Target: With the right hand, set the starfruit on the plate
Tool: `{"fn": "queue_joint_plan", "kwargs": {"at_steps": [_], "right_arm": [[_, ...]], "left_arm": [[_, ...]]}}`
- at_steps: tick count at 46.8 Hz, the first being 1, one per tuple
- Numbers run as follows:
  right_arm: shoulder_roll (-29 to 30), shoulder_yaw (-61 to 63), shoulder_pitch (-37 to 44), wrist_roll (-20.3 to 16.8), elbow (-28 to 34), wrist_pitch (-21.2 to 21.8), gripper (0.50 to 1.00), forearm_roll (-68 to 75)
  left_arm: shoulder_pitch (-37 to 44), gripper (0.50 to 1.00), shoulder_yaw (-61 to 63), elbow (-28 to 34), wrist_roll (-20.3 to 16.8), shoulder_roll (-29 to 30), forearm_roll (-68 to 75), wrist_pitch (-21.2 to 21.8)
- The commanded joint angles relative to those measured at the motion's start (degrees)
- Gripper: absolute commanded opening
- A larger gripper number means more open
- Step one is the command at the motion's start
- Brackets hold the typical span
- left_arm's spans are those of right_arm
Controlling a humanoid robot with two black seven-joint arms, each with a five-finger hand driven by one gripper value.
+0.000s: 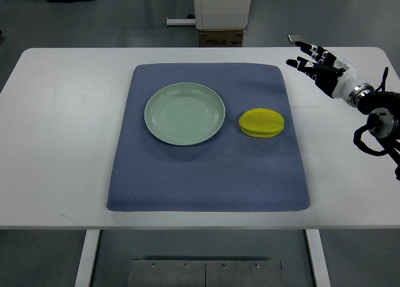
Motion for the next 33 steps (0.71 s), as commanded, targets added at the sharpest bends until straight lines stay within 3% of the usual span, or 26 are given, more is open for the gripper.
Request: {"fn": "queue_joint_plan", "kwargs": {"at_steps": [1, 33], "right_arm": [[0.0, 0.0, -0.1, 0.0, 0.0, 0.0, 1.000, 0.0], [-1.0, 0.0, 0.0, 0.1, -0.3, 0.1, 1.000, 0.1]], "left_arm": [[0.0, 1.000, 0.0, 0.0, -0.1, 0.0, 0.0, 0.1], [0.3, 1.000, 0.0, 0.0, -0.1, 0.0, 0.0, 0.1]]}}
